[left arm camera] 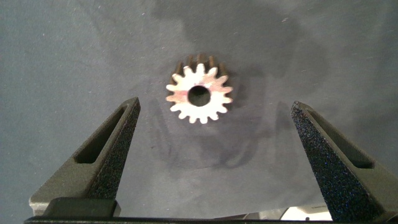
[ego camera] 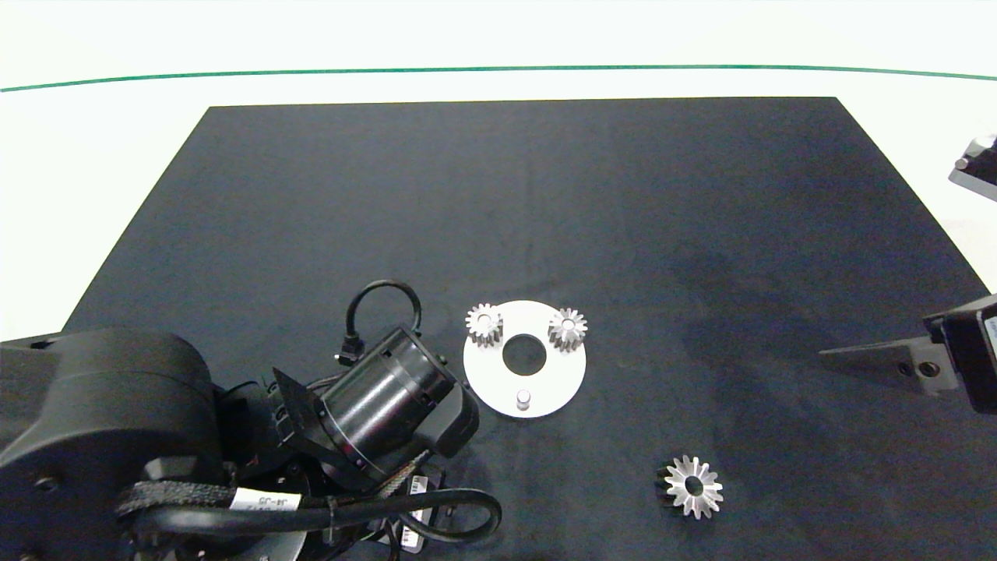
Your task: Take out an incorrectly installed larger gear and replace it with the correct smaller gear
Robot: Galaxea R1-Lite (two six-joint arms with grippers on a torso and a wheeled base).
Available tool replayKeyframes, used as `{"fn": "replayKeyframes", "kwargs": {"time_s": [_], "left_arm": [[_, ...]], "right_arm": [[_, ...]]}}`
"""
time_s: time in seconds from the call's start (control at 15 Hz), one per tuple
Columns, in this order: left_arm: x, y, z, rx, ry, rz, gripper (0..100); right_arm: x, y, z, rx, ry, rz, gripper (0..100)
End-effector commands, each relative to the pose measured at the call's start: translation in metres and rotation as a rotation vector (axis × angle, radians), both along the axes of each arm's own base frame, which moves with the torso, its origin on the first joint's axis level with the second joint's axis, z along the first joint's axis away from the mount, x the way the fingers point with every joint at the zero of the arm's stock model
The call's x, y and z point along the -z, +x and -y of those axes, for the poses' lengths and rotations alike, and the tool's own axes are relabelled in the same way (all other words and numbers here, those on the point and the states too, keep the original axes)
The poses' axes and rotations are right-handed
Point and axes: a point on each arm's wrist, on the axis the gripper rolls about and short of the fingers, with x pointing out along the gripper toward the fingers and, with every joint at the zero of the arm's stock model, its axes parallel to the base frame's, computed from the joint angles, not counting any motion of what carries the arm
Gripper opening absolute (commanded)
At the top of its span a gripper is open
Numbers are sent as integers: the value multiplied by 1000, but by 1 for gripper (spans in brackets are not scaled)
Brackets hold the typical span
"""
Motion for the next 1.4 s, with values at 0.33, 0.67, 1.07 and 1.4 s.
{"fn": "replayKeyframes", "kwargs": {"time_s": [0.33, 0.67, 1.07, 1.4], "left_arm": [[7, 6, -1, -16, 11, 0, 100], [16, 15, -2, -31, 25, -2, 100], [16, 15, -3, -28, 19, 2, 96], [16, 15, -3, -27, 19, 2, 87]], "right_arm": [[3, 0, -1, -8, -12, -12, 100], [4, 1, -2, -6, -10, -14, 100], [4, 2, -2, -7, -10, -16, 100], [4, 2, -3, -7, -10, -16, 100]]}}
